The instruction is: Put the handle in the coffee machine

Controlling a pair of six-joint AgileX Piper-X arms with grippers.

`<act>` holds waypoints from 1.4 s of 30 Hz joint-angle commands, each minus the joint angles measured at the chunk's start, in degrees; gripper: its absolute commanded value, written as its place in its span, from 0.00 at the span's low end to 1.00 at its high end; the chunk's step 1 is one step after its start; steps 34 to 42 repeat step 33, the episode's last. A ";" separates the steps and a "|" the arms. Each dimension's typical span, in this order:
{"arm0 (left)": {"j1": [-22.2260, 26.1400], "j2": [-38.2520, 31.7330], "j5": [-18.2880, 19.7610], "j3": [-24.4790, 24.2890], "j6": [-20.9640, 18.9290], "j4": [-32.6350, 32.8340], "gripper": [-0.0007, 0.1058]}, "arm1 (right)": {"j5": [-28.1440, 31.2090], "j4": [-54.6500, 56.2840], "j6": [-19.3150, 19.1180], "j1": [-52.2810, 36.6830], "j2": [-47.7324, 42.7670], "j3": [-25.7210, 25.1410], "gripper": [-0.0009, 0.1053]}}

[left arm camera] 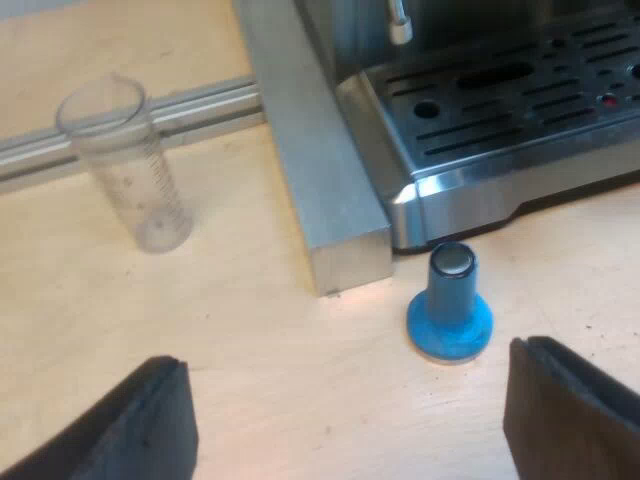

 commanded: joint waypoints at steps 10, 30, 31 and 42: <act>-0.47 -7.40 -0.37 1.40 0.58 -4.91 0.63 | -0.81 -1.58 -0.55 -0.02 -1.58 -0.16 0.63; 0.33 -8.00 -0.27 1.40 0.12 -4.91 0.63 | -0.46 -1.56 -0.55 -0.02 -1.58 -0.16 0.63; 0.33 -8.00 -0.27 1.40 0.12 -4.91 0.63 | -0.46 -1.56 -0.55 -0.02 -1.58 -0.16 0.63; 0.33 -8.00 -0.27 1.40 0.12 -4.91 0.63 | -0.46 -1.56 -0.55 -0.02 -1.58 -0.16 0.63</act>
